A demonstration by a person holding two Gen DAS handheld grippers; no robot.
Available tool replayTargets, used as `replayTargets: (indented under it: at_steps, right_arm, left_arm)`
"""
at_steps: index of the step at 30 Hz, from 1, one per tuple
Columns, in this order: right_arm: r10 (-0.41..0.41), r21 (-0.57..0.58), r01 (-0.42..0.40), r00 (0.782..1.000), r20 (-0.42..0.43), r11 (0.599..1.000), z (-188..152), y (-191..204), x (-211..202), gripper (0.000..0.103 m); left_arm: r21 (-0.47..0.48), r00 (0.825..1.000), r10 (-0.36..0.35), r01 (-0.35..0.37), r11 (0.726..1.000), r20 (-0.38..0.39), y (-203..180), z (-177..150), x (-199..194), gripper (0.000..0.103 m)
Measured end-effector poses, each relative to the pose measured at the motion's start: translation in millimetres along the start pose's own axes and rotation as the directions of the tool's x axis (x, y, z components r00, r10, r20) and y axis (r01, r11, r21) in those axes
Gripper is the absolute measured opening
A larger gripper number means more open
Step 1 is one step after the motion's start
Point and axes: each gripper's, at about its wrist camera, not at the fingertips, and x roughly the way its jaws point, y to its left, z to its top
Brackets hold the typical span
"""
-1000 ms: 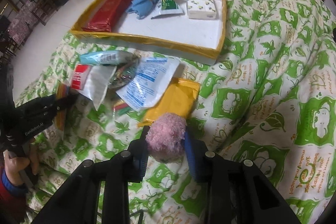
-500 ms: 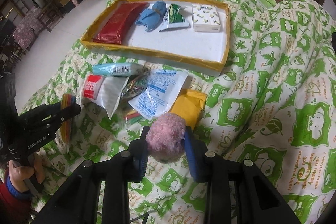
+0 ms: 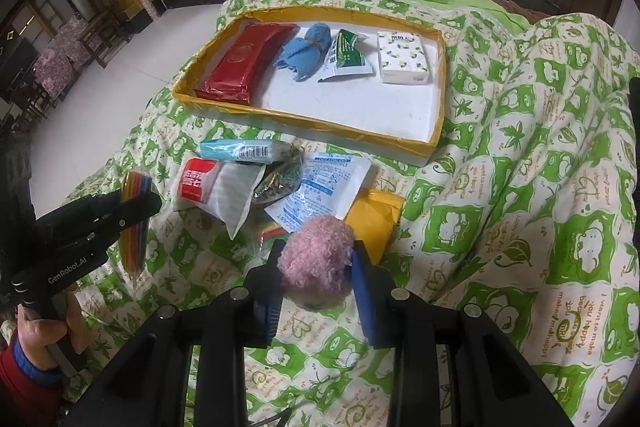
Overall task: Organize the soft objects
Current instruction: 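Carry the yellow bar with the left gripper while the right carries the pink ball into the tray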
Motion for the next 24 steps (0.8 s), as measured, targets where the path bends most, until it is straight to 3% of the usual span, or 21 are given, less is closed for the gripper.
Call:
replayTargets:
  at_steps: [24]
  right_arm:
    - [0.000,0.014,-0.001,1.000,0.028,1.000,6,-6,-8,0.033]
  left_arm:
    - [0.057,0.998,-0.008,0.005,0.998,0.057,-26,31,-13,0.035]
